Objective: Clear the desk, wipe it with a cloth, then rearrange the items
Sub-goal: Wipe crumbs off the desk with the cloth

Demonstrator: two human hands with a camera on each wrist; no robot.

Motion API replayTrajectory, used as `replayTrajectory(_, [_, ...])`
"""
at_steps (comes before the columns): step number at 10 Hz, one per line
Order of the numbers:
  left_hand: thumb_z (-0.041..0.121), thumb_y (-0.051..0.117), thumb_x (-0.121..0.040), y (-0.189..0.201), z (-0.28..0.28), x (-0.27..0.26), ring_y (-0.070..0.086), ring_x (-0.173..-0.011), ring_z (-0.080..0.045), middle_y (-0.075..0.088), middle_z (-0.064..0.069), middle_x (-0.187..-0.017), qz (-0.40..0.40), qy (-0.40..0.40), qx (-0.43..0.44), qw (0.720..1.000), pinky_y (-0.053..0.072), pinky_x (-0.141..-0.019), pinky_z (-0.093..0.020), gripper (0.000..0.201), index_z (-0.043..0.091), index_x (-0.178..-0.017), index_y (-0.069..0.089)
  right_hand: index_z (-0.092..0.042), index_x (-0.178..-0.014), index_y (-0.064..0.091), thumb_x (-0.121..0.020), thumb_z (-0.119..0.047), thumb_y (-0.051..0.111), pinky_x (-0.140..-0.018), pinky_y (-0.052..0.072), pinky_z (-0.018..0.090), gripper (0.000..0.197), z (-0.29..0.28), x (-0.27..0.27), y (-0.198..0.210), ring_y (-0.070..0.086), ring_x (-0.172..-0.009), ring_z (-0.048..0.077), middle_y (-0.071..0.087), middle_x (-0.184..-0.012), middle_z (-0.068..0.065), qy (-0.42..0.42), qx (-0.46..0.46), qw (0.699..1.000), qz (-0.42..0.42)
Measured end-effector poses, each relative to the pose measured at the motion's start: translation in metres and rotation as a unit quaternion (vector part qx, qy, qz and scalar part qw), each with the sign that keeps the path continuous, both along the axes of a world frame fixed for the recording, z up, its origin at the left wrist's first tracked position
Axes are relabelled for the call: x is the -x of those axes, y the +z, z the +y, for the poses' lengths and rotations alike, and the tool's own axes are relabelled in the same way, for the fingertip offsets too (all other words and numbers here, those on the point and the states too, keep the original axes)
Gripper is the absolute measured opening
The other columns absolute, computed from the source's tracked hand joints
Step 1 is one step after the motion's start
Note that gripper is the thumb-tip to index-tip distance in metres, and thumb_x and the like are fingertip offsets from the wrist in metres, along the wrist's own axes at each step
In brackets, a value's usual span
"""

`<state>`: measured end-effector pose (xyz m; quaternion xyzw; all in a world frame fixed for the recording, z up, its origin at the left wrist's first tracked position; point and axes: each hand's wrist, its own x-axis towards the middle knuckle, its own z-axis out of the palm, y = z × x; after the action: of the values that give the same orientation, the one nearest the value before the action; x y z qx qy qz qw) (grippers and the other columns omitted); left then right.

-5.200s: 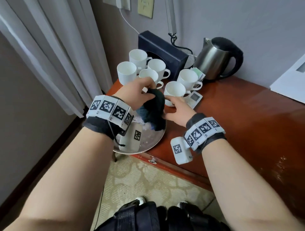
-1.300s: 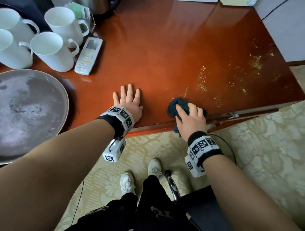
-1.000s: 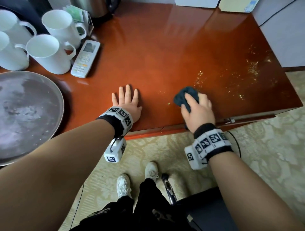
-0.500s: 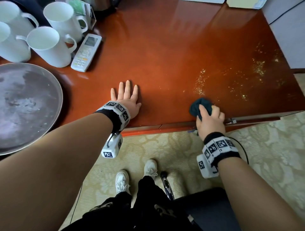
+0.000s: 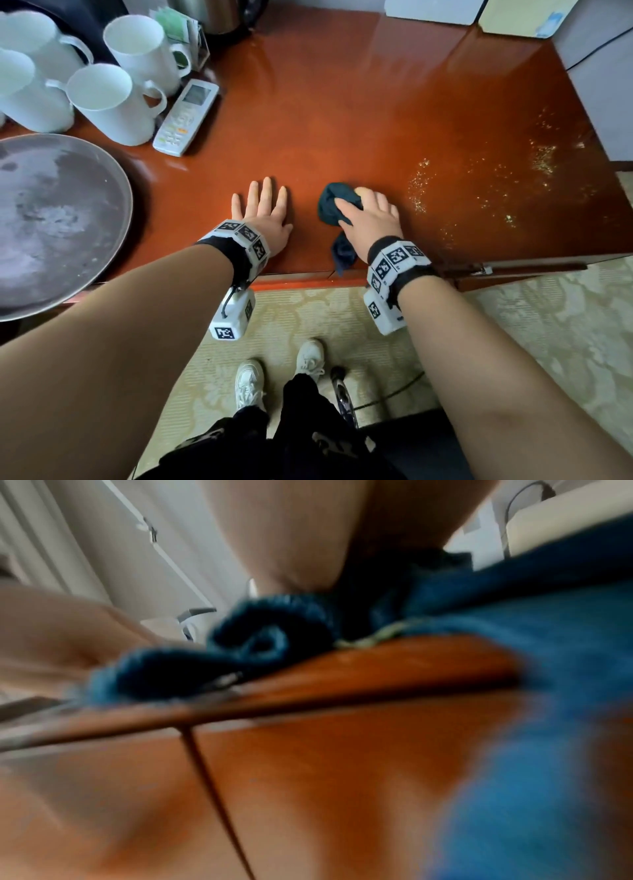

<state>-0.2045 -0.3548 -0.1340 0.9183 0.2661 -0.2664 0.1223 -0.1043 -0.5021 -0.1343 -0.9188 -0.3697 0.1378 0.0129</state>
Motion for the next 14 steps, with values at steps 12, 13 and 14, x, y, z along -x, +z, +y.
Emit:
replayTrajectory(12, [0.037,0.028,-0.100,0.006,0.001,-0.001,-0.020,-0.145,-0.025,-0.023,-0.004,-0.157,0.015,0.004,0.009,1.000,-0.008,-0.117,-0.049,0.064,0.022,-0.151,-0.009,-0.021,-0.144,0.027,-0.101,-0.019,0.030,-0.105,0.032,0.046,0.044,-0.084,-0.020,0.022,0.025,-0.134,0.034,0.018,-0.150,0.013,-0.344,0.016,0.937,0.057])
replayTrajectory(13, [0.036,0.030,-0.100,0.007,-0.001,-0.004,-0.019,-0.145,-0.026,-0.022,-0.004,-0.157,0.011,0.016,0.006,1.000,-0.007,-0.118,-0.049,0.065,0.022,-0.151,-0.007,-0.020,-0.141,0.034,-0.099,-0.021,0.036,-0.105,0.032,0.042,0.042,-0.045,-0.015,0.035,0.029,-0.131,0.033,0.025,-0.147,0.012,-0.206,-0.063,0.977,0.012])
replayTrajectory(14, [0.035,0.032,-0.099,0.005,-0.005,-0.007,-0.019,-0.145,-0.026,-0.020,-0.004,-0.157,0.007,0.034,0.001,0.999,-0.007,-0.118,-0.047,0.065,0.022,-0.151,-0.006,-0.024,-0.138,0.038,-0.098,-0.023,0.040,-0.105,0.029,0.041,0.041,-0.003,-0.015,0.029,0.028,-0.131,0.032,0.026,-0.147,0.009,-0.063,-0.055,0.996,0.010])
